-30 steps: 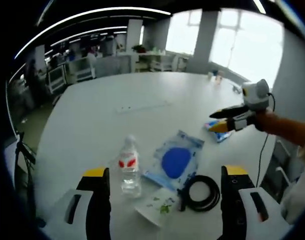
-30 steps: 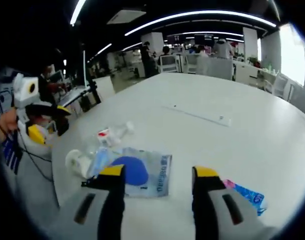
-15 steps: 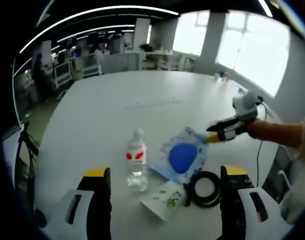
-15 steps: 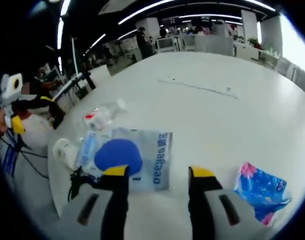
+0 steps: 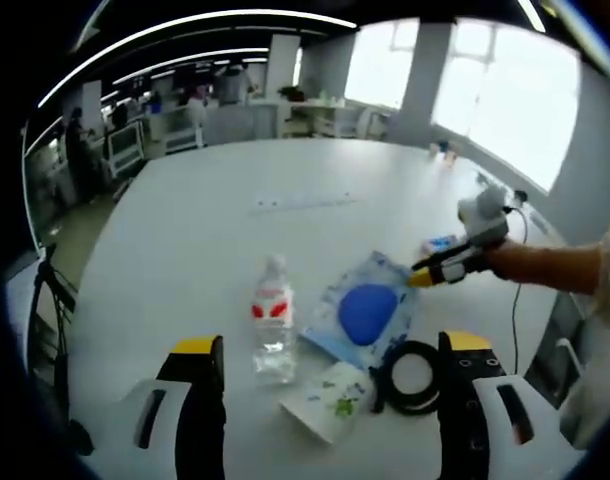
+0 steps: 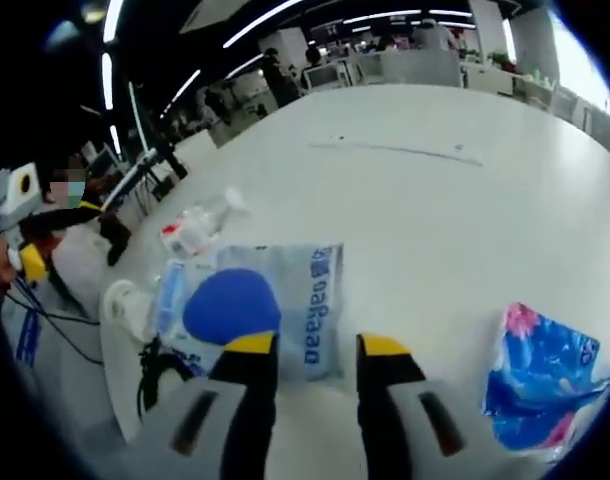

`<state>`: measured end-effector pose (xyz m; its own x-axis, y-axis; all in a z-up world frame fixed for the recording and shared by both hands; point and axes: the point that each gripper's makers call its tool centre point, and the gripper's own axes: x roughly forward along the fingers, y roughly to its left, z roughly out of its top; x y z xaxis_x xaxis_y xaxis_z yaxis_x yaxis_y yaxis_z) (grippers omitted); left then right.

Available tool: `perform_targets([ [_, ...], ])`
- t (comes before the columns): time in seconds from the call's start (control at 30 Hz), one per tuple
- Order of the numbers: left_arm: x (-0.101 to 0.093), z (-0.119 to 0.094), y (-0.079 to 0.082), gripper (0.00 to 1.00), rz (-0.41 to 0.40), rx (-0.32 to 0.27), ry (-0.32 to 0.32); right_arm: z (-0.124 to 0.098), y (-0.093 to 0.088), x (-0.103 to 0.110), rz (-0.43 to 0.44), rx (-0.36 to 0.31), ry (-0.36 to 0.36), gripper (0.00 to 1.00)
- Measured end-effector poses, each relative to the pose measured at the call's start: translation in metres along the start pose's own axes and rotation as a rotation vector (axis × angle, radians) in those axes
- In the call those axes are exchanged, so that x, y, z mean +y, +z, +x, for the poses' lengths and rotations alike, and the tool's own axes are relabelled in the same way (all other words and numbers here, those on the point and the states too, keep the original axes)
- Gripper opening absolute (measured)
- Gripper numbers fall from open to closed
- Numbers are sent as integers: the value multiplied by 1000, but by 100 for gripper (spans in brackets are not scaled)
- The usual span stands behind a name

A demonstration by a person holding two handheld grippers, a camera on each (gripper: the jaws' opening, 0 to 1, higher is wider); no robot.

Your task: Arrange the tabletop items into an orderly group along one side of the table until the central work area is clear of visible clutter.

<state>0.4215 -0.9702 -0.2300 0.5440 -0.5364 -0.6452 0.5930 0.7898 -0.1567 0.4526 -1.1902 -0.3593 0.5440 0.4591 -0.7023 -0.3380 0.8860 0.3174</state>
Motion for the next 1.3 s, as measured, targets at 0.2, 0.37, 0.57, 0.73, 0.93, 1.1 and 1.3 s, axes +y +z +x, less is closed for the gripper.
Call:
perform_targets([
  [0.2,1,1,-3,84,5,6,-1,4,-5,1,19,12,13,18],
  [0.37,1,2,-4,83,10,7,0,6,-9,0,14,22,1,11],
  [0.57,0,3,-6,82,10,12,-2,8,-12,2,3,21,13,2],
  [0.73,-4,5,-12,81,14,25,-8,8,-11,1,-19,14,6,1],
  [0.93,-9,6,-14,80,13,29,-13,9,-12,1,-72,20,-9,0],
  [1.1,-14,10,-18,79,8,41,-25,9,-11,0,-70,8,-20,0],
  [1.3,-18,12,-18,78,19,45,-31,7,-11,0,-56,-16,-22,0],
])
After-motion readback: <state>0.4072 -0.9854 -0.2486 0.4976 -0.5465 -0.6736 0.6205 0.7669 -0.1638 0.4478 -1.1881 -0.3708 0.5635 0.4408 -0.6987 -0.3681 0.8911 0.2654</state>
